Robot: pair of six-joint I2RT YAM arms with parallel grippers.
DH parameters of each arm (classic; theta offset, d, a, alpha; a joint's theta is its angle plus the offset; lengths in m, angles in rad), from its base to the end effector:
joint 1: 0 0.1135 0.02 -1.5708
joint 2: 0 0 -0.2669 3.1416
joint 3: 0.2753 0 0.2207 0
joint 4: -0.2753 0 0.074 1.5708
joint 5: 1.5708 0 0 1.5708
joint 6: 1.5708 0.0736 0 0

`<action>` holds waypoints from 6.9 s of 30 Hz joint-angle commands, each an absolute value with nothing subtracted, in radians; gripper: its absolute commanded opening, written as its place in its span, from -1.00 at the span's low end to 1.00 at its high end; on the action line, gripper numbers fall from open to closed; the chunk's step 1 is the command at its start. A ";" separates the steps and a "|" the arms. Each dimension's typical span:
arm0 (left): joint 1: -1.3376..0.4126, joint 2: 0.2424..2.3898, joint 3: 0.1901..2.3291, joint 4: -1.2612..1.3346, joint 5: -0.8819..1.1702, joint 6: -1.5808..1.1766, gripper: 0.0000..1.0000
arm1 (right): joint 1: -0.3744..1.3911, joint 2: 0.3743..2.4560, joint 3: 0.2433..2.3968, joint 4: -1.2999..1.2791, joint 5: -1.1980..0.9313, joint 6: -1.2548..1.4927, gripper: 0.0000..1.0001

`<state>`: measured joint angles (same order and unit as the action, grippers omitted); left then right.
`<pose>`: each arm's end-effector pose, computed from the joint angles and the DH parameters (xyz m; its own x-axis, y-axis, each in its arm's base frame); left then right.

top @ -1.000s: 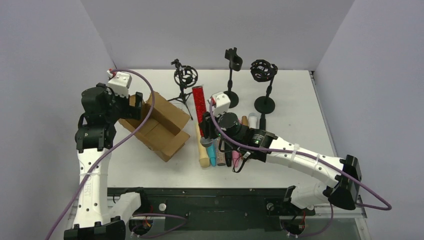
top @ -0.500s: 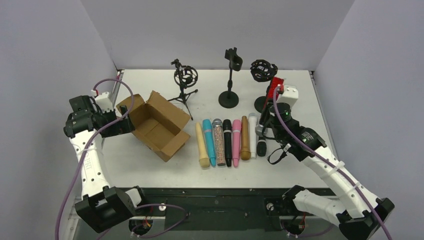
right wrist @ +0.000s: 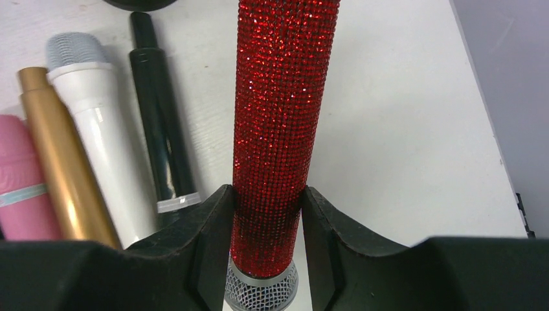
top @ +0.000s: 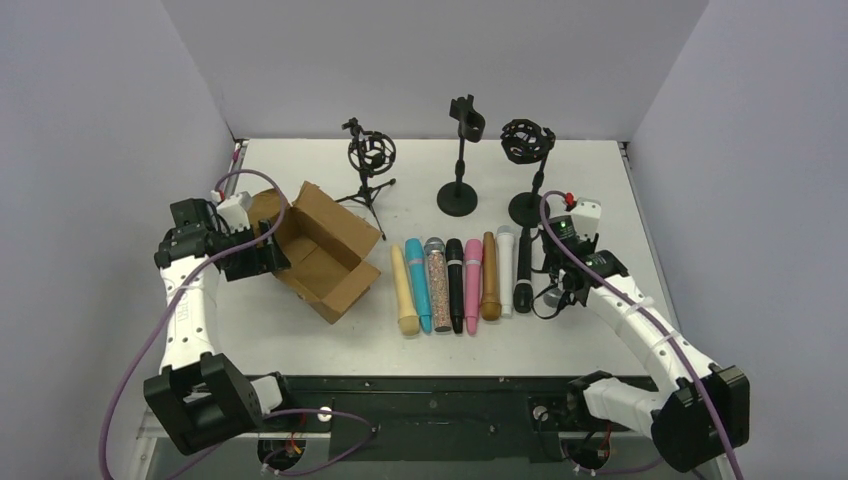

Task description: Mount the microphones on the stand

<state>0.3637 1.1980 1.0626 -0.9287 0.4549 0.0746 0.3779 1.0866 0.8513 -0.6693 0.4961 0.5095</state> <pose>0.2071 0.0442 0.2703 -0.8239 -0.2419 -0.5126 -0.0590 0.9360 -0.3469 0.2007 0.0420 0.2495 -0.6628 0.1984 -0.7220 0.3118 0.9498 -0.0253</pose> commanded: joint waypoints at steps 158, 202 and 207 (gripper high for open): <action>0.141 0.597 1.008 -0.325 1.178 1.447 0.93 | 1.008 1.272 1.593 -0.685 -0.247 0.672 -1.00; 0.074 0.721 0.959 -0.227 0.890 0.923 -1.00 | 0.928 1.604 2.150 -0.594 -0.325 0.491 0.51; 0.076 0.858 1.135 -0.316 0.835 0.249 -1.00 | 0.862 1.426 1.914 -0.362 -0.271 0.410 0.55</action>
<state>0.0757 0.7677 0.9802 -0.3233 0.8940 0.9340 0.8806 1.5696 2.0235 -0.5747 -0.3260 0.4965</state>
